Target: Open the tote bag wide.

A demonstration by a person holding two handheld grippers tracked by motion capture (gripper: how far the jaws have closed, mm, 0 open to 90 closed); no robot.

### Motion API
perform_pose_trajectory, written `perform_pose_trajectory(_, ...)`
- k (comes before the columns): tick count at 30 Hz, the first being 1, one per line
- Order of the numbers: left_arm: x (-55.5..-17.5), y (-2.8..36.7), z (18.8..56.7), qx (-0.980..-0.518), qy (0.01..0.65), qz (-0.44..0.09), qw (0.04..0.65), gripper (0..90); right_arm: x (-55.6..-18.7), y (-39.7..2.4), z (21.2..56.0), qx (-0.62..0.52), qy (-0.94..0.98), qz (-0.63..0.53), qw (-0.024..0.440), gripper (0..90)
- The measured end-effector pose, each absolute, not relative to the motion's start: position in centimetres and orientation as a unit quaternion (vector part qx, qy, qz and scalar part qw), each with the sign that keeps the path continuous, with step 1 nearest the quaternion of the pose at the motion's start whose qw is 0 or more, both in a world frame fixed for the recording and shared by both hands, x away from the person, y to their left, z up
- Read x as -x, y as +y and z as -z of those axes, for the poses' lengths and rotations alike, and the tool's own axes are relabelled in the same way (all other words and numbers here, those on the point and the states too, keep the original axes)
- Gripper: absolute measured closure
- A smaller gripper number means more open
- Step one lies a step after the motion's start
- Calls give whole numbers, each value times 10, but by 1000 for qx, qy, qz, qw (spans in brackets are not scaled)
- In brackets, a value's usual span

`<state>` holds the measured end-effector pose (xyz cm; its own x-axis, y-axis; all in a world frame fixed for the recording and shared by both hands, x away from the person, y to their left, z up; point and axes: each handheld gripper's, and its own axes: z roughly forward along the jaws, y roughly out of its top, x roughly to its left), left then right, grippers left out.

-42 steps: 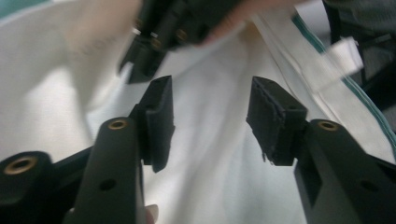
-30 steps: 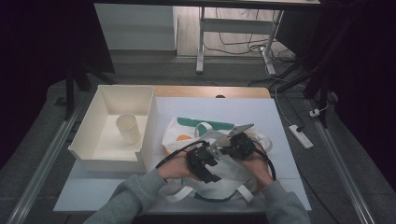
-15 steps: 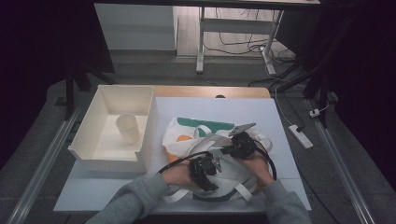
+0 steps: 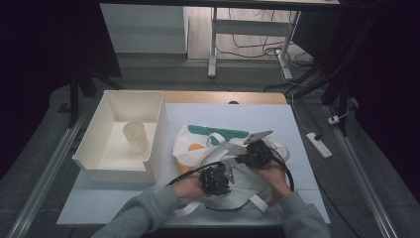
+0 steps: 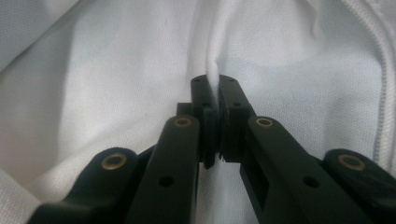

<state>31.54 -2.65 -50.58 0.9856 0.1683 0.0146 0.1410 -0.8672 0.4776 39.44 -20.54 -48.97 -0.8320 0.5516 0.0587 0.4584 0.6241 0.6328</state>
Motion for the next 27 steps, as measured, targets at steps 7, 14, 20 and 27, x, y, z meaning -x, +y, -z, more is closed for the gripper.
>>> perform_pose_trajectory(7, -305, -22, 493, -962, 63, -28, 263, 862, -390, -206, 476, -268, 901, -324, 108, 882)
perform_pose_trajectory(14, -298, -17, 482, -955, 60, -27, 288, 862, -391, -207, 459, -269, 895, -329, 137, 882)
perform_pose_trajectory(20, -296, -13, 476, -953, 62, -35, 296, 862, -394, -204, 449, -274, 890, -330, 155, 882)
perform_pose_trajectory(27, -293, -6, 469, -949, 57, -38, 308, 863, -402, -206, 441, -288, 879, -339, 172, 883)
